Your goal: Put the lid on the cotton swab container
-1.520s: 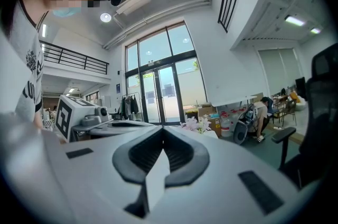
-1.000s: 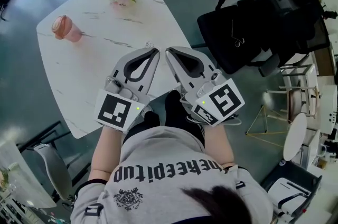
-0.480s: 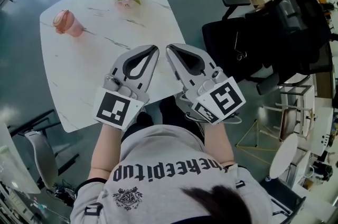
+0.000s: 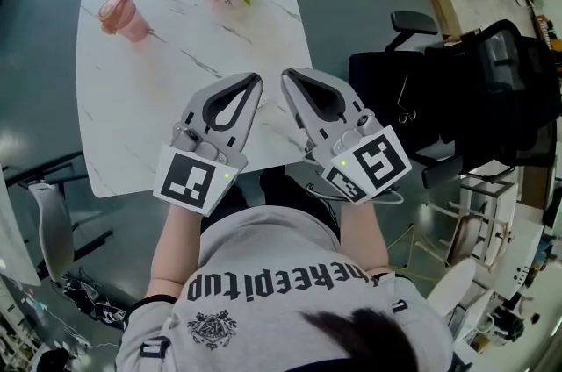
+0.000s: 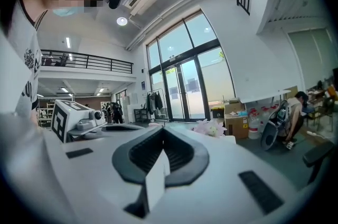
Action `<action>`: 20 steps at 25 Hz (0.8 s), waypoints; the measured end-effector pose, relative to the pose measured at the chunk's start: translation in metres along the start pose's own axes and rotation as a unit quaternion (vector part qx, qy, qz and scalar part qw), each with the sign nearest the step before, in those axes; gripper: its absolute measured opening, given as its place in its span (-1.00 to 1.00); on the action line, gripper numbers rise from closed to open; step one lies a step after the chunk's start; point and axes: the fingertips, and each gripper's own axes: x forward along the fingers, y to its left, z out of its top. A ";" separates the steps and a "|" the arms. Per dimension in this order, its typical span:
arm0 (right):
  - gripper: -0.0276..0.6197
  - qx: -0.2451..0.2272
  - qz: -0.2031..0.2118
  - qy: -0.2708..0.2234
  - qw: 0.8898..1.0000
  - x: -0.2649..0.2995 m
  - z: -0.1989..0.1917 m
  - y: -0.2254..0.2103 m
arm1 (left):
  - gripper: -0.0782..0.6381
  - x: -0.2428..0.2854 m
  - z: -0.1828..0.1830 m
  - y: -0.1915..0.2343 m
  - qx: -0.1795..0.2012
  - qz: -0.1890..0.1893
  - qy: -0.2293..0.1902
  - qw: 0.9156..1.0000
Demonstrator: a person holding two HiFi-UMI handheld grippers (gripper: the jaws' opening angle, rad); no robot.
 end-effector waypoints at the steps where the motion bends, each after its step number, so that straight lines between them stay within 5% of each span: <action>1: -0.88 0.000 0.007 0.002 1.000 0.001 -0.001 -0.002 | -0.73 0.000 -0.001 0.002 -0.003 0.009 -0.002 1.000; 15: -0.88 0.009 0.073 0.030 0.997 0.018 -0.021 -0.015 | -0.73 -0.007 -0.043 0.016 -0.005 0.109 0.012 0.994; 20: -0.88 0.011 0.090 0.040 0.995 0.022 -0.029 -0.018 | -0.52 -0.007 -0.067 0.012 -0.014 0.122 0.030 0.992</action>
